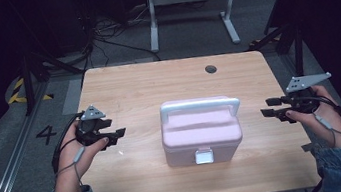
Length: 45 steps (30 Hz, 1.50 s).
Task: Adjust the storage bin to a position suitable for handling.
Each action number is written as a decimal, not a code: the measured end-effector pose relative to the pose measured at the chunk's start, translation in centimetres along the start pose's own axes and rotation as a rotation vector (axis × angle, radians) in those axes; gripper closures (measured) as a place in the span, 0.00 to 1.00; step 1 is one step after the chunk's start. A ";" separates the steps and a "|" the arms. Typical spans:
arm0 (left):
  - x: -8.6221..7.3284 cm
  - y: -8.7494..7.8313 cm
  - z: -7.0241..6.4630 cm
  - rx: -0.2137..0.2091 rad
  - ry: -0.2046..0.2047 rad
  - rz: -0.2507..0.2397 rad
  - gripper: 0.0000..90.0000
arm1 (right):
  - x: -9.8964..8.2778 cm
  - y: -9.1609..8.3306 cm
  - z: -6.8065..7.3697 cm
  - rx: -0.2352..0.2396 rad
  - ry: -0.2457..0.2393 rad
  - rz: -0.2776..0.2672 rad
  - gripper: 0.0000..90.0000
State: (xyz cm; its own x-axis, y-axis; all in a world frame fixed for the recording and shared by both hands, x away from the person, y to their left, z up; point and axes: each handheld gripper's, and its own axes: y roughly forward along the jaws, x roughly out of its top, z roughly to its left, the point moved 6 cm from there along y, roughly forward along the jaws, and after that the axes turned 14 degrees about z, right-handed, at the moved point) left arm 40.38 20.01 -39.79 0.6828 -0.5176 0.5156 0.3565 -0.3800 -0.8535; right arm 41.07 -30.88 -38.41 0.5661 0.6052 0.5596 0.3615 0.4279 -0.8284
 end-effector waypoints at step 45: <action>7.8 1.6 -9.2 -0.257 0.205 -0.269 0.35 | -2.6 -0.8 0.1 -0.045 0.052 -0.004 0.58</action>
State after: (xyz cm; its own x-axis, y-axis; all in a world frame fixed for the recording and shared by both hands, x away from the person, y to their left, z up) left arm 40.41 8.29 -36.38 0.4371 -0.5055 0.7439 0.3161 -0.6880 -0.6532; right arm 39.24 -32.68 -39.17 0.6023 0.5672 0.5618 0.3958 0.3990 -0.8271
